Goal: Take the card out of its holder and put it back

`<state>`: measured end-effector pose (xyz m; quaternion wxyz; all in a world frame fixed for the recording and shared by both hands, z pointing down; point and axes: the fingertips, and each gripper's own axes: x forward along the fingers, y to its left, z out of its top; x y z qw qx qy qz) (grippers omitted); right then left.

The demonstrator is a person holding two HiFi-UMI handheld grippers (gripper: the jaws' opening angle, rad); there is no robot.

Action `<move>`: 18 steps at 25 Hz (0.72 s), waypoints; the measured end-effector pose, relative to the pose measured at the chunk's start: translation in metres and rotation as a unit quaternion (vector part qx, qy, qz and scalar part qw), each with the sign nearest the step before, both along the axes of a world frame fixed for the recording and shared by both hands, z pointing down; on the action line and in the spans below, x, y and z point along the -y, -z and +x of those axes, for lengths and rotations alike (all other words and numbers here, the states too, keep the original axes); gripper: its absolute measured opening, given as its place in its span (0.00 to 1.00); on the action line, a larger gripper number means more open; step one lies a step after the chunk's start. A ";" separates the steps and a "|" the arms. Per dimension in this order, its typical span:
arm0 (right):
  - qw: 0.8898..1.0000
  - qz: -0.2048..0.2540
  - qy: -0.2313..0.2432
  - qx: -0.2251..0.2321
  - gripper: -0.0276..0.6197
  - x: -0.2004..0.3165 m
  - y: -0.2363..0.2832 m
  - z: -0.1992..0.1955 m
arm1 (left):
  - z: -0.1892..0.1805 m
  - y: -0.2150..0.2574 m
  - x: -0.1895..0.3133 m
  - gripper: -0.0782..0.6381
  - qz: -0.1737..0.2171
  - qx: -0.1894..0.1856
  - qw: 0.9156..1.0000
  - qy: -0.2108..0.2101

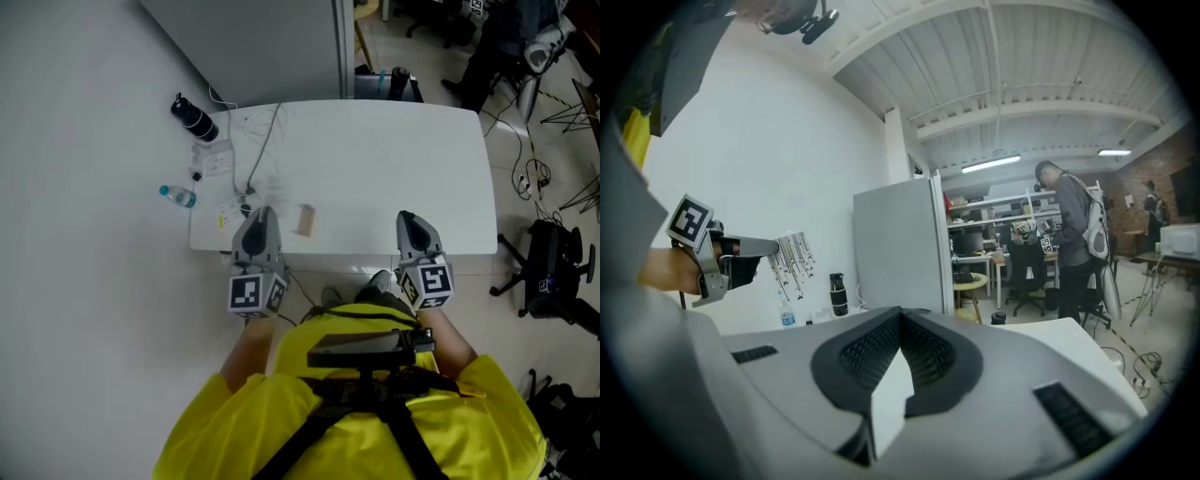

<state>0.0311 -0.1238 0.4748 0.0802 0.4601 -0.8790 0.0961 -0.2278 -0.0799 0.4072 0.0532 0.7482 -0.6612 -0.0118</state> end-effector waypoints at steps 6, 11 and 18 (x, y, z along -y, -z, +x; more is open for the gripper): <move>1.000 -0.013 0.001 -0.004 0.05 -0.004 -0.011 -0.004 | -0.005 -0.057 0.011 0.12 -0.052 -0.017 0.998 -0.005; 0.999 -0.032 -0.013 -0.008 0.05 -0.002 -0.032 -0.005 | -0.011 -0.108 0.018 0.12 -0.084 -0.037 0.996 -0.009; 0.999 -0.043 -0.018 -0.020 0.05 0.009 -0.052 -0.013 | -0.015 -0.162 0.024 0.12 -0.125 -0.037 0.991 -0.018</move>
